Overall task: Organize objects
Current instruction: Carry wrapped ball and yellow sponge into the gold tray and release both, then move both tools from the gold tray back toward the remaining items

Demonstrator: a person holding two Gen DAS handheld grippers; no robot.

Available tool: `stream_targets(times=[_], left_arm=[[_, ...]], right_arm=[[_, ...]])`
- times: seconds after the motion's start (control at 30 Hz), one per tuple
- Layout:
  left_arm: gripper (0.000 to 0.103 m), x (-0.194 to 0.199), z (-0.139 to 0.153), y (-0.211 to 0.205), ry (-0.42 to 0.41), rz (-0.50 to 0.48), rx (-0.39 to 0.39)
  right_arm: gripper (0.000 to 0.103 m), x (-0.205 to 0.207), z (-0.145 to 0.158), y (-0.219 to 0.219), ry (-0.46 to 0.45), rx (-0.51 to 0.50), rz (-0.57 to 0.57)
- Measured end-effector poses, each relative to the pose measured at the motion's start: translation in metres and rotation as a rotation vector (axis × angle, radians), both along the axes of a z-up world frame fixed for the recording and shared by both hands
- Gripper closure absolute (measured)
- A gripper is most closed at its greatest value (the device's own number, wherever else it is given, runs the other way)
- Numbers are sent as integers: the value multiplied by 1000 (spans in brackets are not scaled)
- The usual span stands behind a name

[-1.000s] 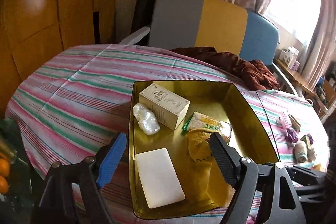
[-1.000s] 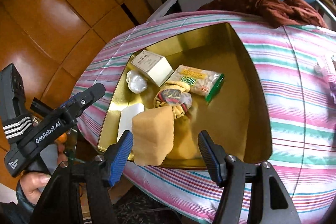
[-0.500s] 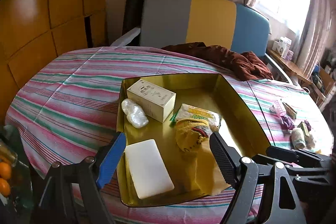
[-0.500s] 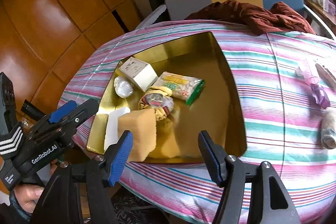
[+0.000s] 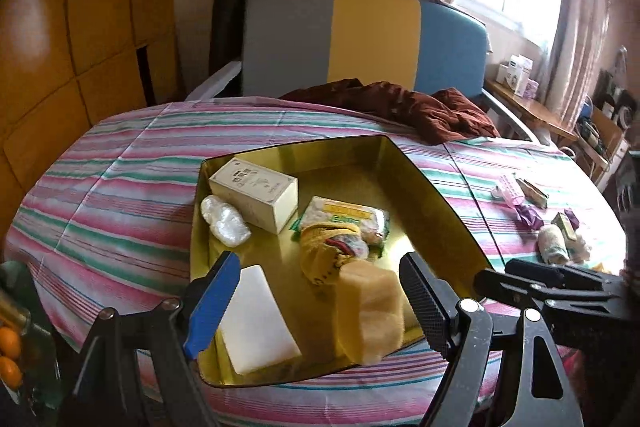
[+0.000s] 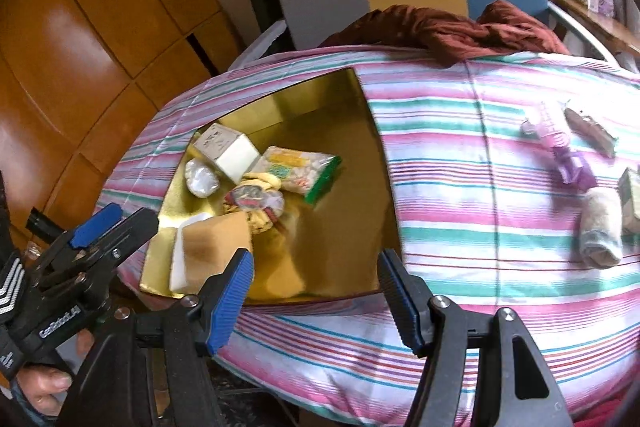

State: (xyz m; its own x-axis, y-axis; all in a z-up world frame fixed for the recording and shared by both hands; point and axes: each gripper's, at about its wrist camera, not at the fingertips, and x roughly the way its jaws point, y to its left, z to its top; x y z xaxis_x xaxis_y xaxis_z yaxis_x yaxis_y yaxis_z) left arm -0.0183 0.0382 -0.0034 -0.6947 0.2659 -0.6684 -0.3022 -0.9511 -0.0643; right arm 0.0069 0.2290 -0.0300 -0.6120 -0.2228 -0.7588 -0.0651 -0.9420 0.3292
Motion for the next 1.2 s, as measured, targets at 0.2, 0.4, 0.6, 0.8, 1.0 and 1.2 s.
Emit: stream_targets(times=[0.2, 0.4, 0.6, 0.8, 1.0, 1.2], left_arm=[[21, 6, 3, 17, 15, -59, -15], [21, 10, 1, 32, 8, -115, -26], [21, 13, 1, 48, 9, -169, -29], [21, 14, 3, 69, 8, -230, -25], [21, 14, 3, 92, 0, -293, -30], [21, 15, 0, 113, -9, -350, -42]], right_arm=[[38, 3, -5, 15, -12, 4, -41], [38, 7, -9, 31, -32, -1, -83], [38, 14, -16, 50, -66, 4, -130], [38, 31, -21, 89, -102, -10, -228], [38, 52, -22, 129, -128, -39, -318], [38, 78, -20, 177, -146, -56, -425]])
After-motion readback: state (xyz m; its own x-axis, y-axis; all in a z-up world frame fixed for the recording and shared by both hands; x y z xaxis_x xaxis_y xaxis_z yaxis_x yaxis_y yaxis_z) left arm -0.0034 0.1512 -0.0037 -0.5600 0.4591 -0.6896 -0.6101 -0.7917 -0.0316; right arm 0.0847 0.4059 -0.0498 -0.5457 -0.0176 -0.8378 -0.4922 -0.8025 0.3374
